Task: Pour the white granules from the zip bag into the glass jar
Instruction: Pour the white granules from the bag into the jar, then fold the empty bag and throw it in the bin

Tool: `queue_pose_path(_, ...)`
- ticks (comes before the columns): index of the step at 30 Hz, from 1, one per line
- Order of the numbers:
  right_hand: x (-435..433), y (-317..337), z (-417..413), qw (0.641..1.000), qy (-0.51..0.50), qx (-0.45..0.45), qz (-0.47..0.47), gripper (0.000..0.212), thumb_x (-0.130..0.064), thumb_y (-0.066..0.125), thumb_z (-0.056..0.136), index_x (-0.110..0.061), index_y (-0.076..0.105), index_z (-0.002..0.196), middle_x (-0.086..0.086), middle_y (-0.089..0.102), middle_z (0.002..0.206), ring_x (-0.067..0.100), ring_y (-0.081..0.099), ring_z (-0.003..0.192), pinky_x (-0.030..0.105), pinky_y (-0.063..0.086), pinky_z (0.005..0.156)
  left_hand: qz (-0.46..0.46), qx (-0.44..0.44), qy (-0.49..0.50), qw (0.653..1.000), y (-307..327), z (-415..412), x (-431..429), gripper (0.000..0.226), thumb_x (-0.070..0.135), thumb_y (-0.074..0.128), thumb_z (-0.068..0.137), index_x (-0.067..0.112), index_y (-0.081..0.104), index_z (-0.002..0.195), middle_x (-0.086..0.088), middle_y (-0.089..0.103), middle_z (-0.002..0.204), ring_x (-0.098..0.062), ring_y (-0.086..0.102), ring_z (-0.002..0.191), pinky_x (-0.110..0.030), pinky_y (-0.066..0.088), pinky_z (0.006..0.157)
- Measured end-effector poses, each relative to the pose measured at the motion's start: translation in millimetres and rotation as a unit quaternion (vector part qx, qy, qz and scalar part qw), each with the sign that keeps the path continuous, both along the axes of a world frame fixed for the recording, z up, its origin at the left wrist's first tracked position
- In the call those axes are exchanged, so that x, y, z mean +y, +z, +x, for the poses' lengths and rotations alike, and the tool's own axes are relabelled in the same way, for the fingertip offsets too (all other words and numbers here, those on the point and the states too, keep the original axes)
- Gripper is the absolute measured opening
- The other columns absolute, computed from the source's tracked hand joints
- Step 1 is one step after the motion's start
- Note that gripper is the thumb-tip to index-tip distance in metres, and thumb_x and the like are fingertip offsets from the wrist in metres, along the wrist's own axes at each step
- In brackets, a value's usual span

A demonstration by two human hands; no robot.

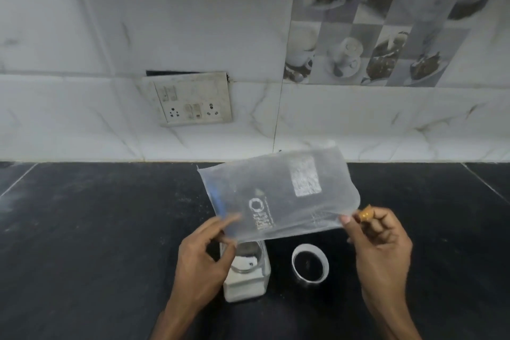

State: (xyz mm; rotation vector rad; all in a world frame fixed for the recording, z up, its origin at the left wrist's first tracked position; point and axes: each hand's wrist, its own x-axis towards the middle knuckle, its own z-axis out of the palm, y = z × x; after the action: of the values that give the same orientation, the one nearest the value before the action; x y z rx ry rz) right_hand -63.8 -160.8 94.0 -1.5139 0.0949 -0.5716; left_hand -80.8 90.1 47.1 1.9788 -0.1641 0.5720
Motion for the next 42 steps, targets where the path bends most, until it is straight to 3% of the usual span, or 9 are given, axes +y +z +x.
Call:
queue_pose_path(6, -3.1, -22.3, 3.7, 0.997, 0.021, 0.059, 0.055, 0.020, 0.006, 0.073, 0.081, -0.004, 0.056, 0.076, 0.004, 0.064, 0.064, 0.006, 0.057, 0.057, 0.015, 0.049, 0.052, 0.119, 0.001, -0.002, 0.993, 37.2, 17.6, 20.2, 0.042, 0.048, 0.068, 0.075, 0.039, 0.071, 0.116, 0.024, 0.069, 0.113, -0.005, 0.057, 0.116, -0.026, 0.049, 0.099)
queue_pose_path(11, 0.4, -47.5, 6.9, 0.995, -0.004, 0.096, 0.042, 0.037, 0.020, 0.073, 0.073, -0.013, 0.059, 0.081, 0.016, 0.073, 0.083, 0.005, 0.065, 0.062, 0.011, 0.052, 0.059, 0.141, -0.066, -0.024, 0.988, 69.5, 32.0, 18.3, 0.026, 0.045, 0.067, 0.082, 0.034, 0.074, 0.104, 0.025, 0.071, 0.106, 0.001, 0.062, 0.109, -0.023, 0.047, 0.099)
queue_pose_path(14, 4.1, -50.3, 4.3, 0.991, -0.111, 0.054, 0.051, 0.068, 0.032, 0.062, 0.072, -0.035, 0.058, 0.077, -0.003, 0.073, 0.095, -0.001, 0.067, 0.072, 0.007, 0.051, 0.064, 0.185, -0.081, -0.043, 0.978, 91.8, 36.4, 24.9, 0.019, 0.037, 0.060, 0.087, 0.036, 0.070, 0.104, 0.028, 0.070, 0.101, 0.005, 0.064, 0.102, -0.026, 0.053, 0.087)
queue_pose_path(17, 5.8, -22.9, -8.0, 0.982, -0.176, -0.066, 0.008, 0.051, 0.005, 0.077, 0.077, -0.040, 0.060, 0.094, -0.011, 0.071, 0.107, 0.002, 0.065, 0.094, 0.013, 0.052, 0.074, 0.211, -0.095, -0.072, 0.970, 114.5, 36.0, 30.0, 0.020, 0.031, 0.058, 0.088, 0.035, 0.073, 0.100, 0.027, 0.070, 0.099, 0.006, 0.067, 0.096, -0.024, 0.055, 0.083)
queue_pose_path(22, 13.2, 21.1, -7.9, 0.975, 0.038, -0.034, -0.218, 0.069, -0.046, 0.082, 0.062, -0.037, 0.058, 0.126, -0.017, 0.058, 0.137, 0.000, 0.051, 0.128, 0.021, 0.047, 0.095, 0.226, -0.140, -0.075, 0.961, 139.2, 37.4, 27.0, 0.020, 0.031, 0.056, 0.091, 0.033, 0.075, 0.096, 0.026, 0.069, 0.097, 0.003, 0.068, 0.093, -0.025, 0.056, 0.075)
queue_pose_path(25, 28.1, 32.5, 5.9, 0.983, 0.092, -0.010, -0.160, 0.032, -0.020, 0.081, 0.079, -0.036, 0.071, 0.104, -0.012, 0.074, 0.109, 0.006, 0.068, 0.103, 0.027, 0.053, 0.084, 0.186, -0.178, -0.062, 0.964, 147.1, 38.3, 20.9, 0.017, 0.023, 0.064, 0.090, 0.031, 0.074, 0.102, 0.022, 0.070, 0.103, -0.003, 0.068, 0.098, -0.015, 0.054, 0.077)
queue_pose_path(31, 46.5, 44.2, 24.4, 0.990, 0.123, -0.020, 0.064, 0.005, -0.018, 0.069, 0.082, -0.014, 0.072, 0.082, 0.013, 0.076, 0.085, 0.021, 0.073, 0.082, 0.020, 0.056, 0.073, -0.107, 0.007, -0.027, 0.994, 124.0, 41.8, 27.6, 0.114, 0.055, 0.085, 0.060, 0.054, 0.014, 0.150, 0.029, 0.052, 0.141, 0.002, 0.051, 0.132, -0.031, 0.046, 0.107)
queue_pose_path(36, 63.2, 35.8, 33.0, 0.987, 0.118, -0.002, 0.110, 0.015, -0.006, 0.072, 0.081, -0.011, 0.068, 0.095, 0.011, 0.077, 0.088, 0.022, 0.074, 0.083, 0.016, 0.055, 0.070, -0.145, 0.059, -0.004, 0.988, 93.9, 36.5, 25.8, 0.091, 0.020, 0.084, 0.077, 0.070, 0.033, 0.133, -0.002, 0.078, 0.095, -0.021, 0.076, 0.088, -0.029, 0.059, 0.084)
queue_pose_path(42, 71.7, 31.6, 38.1, 0.996, 0.062, -0.054, 0.028, 0.056, 0.010, 0.071, 0.080, -0.031, 0.061, 0.117, -0.018, 0.069, 0.121, 0.012, 0.068, 0.067, 0.018, 0.057, 0.069, -0.163, 0.016, 0.056, 0.985, 89.6, 38.2, 43.4, 0.053, 0.002, 0.076, 0.080, 0.044, 0.067, 0.111, 0.004, 0.079, 0.096, -0.019, 0.077, 0.080, -0.031, 0.062, 0.073)
